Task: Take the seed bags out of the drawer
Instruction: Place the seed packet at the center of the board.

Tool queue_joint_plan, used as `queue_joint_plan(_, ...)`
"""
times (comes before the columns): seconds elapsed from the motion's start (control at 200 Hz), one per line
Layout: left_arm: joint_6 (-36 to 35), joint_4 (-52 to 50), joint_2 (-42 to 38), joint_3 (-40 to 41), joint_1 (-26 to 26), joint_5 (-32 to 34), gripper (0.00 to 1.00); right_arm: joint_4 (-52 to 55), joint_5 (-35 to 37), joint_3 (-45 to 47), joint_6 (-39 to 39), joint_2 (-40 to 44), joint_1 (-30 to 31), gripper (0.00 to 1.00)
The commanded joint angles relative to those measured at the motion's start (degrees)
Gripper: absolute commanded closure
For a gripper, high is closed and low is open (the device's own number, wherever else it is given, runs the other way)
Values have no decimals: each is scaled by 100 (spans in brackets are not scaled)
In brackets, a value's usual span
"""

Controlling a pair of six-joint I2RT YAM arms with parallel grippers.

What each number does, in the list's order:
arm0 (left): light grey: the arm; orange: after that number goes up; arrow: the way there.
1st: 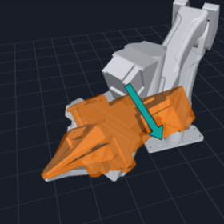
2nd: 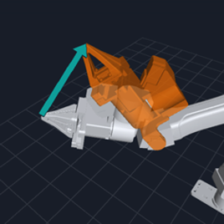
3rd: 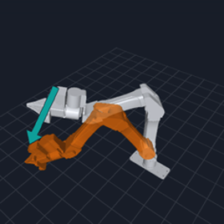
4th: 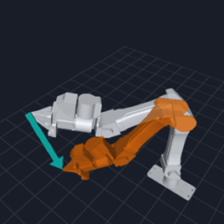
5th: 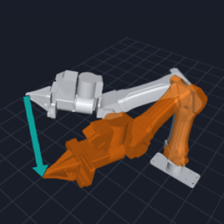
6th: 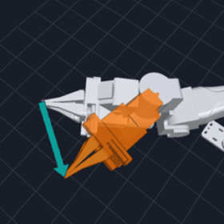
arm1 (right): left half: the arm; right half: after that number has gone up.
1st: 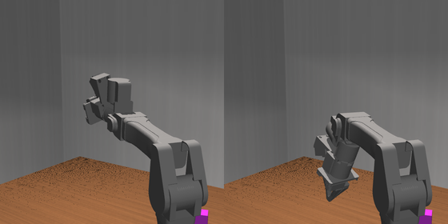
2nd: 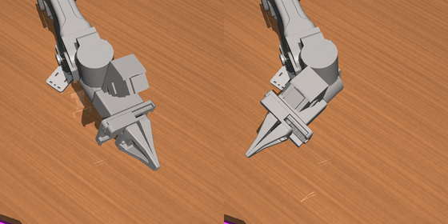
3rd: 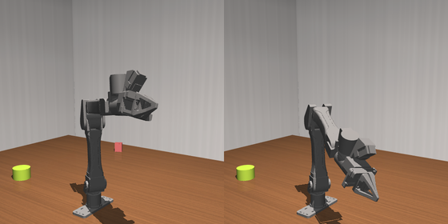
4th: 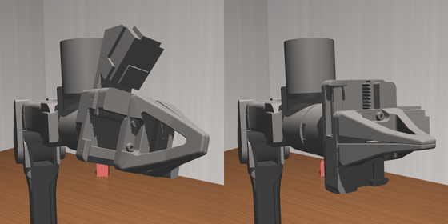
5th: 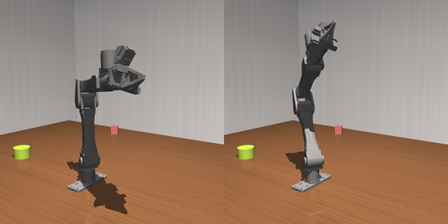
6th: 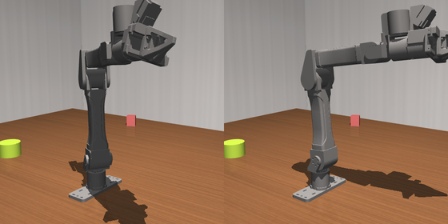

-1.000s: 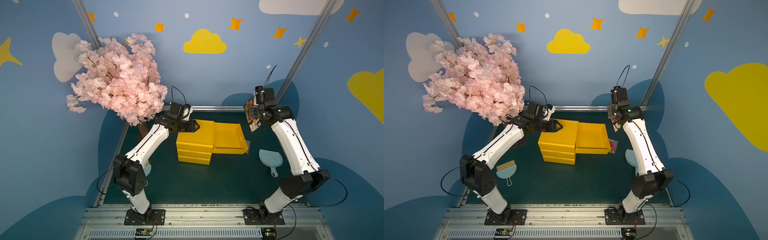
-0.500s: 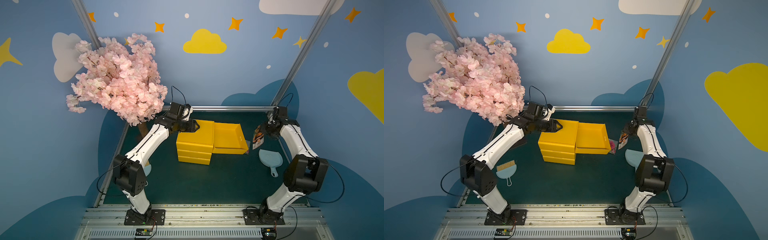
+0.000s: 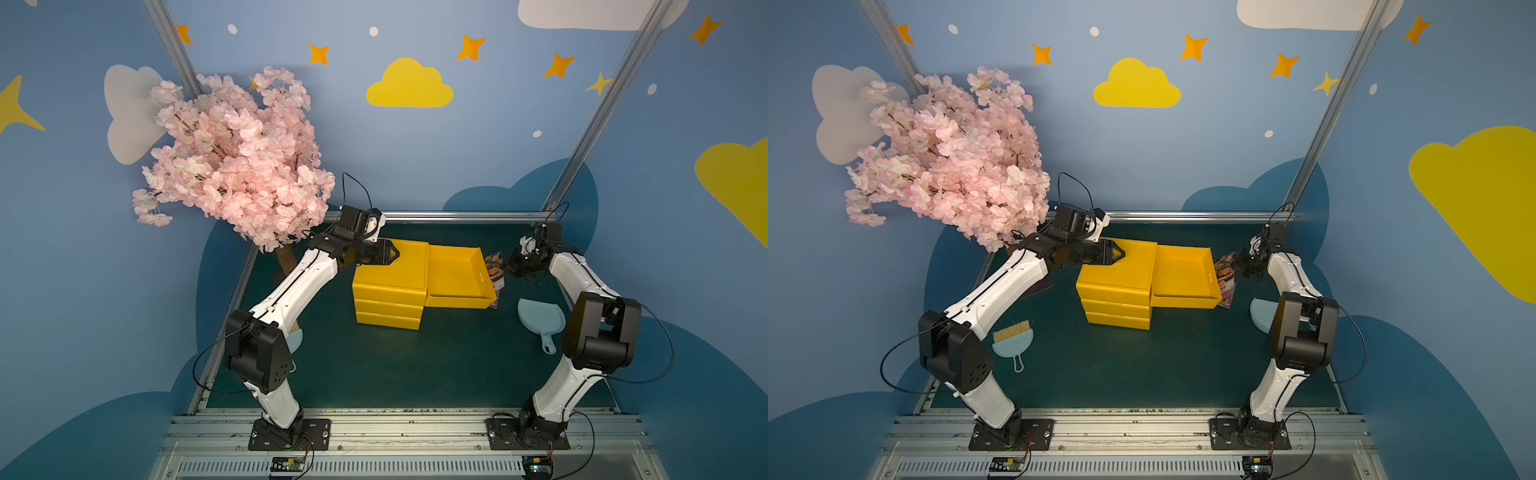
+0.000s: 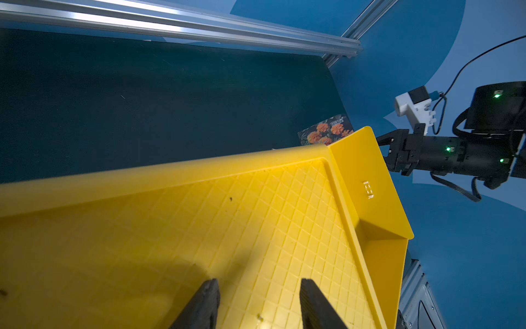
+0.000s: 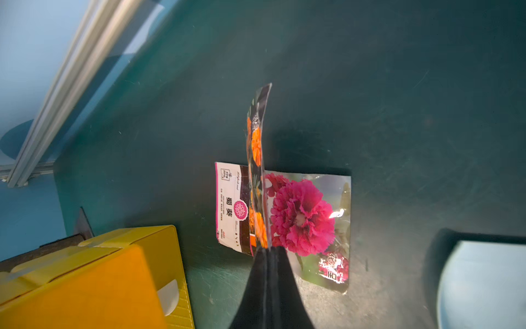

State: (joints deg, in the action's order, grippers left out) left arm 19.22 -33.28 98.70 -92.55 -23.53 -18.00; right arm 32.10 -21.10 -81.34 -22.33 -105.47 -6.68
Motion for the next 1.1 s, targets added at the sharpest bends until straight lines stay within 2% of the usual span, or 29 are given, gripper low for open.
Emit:
queue_joint_plan(0.0, -26, -1214, 304, 396, 24, 235, 48, -70, -168, 126, -12, -155, -53, 100)
queue_joint_plan(0.17, -24, -1216, 283, 411, 24, 227, 48, -22, 70, 264, 64, -228, -91, 100)
queue_joint_plan(0.265, -24, -1215, 291, 404, 24, 220, 48, 42, 217, 307, 114, -182, -104, 71)
queue_joint_plan(0.34, -32, -1216, 282, 411, 24, 227, 48, 42, 322, 398, 149, -29, -93, 57)
queue_joint_plan(0.395, -41, -1221, 282, 418, 28, 244, 48, 50, 365, 452, 168, 106, -89, 50)
queue_joint_plan(0.466, -33, -1234, 278, 423, 30, 239, 48, 109, 390, 490, 201, 294, -77, 48)
queue_joint_plan(0.566, -24, -1234, 243, 435, 30, 235, 48, 178, 306, 583, 233, 581, -34, 48)
queue_joint_plan(0.736, -16, -1240, 195, 462, 24, 252, 48, 228, 54, 881, 220, 1116, 138, 59)
queue_joint_plan(0.861, -24, -1250, 170, 479, 24, 260, 48, 328, -190, 1056, 233, 1362, 309, 72)
queue_joint_plan(1.096, -24, -1243, 182, 484, 19, 236, 48, 372, -421, 1304, 167, 1804, 532, 74)
